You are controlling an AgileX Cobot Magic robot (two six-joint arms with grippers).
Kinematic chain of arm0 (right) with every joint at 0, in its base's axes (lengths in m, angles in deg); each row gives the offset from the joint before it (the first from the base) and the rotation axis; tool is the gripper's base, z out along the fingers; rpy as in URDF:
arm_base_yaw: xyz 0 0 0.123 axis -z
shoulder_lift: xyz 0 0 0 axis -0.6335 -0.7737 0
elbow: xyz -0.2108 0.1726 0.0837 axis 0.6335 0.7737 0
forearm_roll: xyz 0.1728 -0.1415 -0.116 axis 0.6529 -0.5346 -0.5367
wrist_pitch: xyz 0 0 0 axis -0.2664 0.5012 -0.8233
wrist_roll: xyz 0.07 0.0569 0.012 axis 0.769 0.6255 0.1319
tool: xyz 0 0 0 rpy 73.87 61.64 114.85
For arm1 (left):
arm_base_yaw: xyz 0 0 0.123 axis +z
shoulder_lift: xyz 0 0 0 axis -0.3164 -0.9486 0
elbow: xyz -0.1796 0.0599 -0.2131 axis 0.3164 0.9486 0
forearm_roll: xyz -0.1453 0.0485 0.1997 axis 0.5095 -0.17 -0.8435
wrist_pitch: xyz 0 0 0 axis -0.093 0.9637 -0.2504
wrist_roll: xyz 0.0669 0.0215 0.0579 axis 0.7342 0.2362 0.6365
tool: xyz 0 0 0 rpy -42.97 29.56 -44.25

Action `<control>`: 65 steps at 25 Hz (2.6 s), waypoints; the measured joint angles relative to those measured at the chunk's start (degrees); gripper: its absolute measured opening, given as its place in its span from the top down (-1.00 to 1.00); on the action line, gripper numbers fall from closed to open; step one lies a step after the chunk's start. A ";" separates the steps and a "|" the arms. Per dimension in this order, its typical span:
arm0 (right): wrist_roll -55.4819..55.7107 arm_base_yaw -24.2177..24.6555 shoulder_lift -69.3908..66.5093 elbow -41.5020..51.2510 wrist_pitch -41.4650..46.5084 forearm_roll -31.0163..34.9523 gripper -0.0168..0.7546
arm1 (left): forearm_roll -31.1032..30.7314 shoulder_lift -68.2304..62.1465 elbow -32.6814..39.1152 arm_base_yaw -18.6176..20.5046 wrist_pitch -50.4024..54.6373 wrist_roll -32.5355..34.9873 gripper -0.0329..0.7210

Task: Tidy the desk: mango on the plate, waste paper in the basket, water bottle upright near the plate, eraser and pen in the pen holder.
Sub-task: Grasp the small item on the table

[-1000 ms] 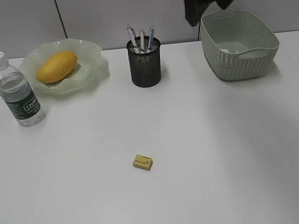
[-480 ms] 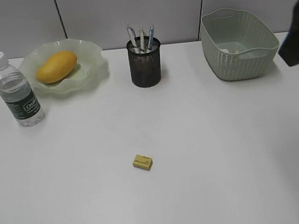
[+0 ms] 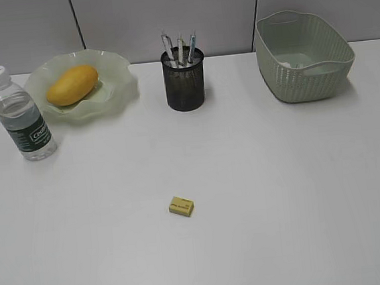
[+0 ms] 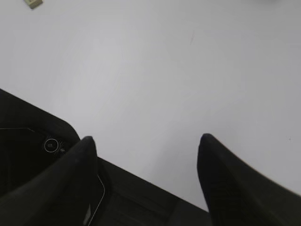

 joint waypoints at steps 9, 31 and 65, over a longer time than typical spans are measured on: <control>2.05 0.00 17.97 10.17 -0.37 0.00 -0.42 | -0.89 -1.78 0.00 0.00 -0.27 0.00 -0.10; 5.19 0.00 27.48 15.29 -0.61 -0.28 -0.36 | -0.23 -55.38 -20.88 0.00 -19.89 0.00 -0.10; 5.37 0.00 27.48 15.47 -0.79 -0.41 -0.34 | 4.69 -105.64 -45.38 -11.98 -15.76 -15.64 -0.34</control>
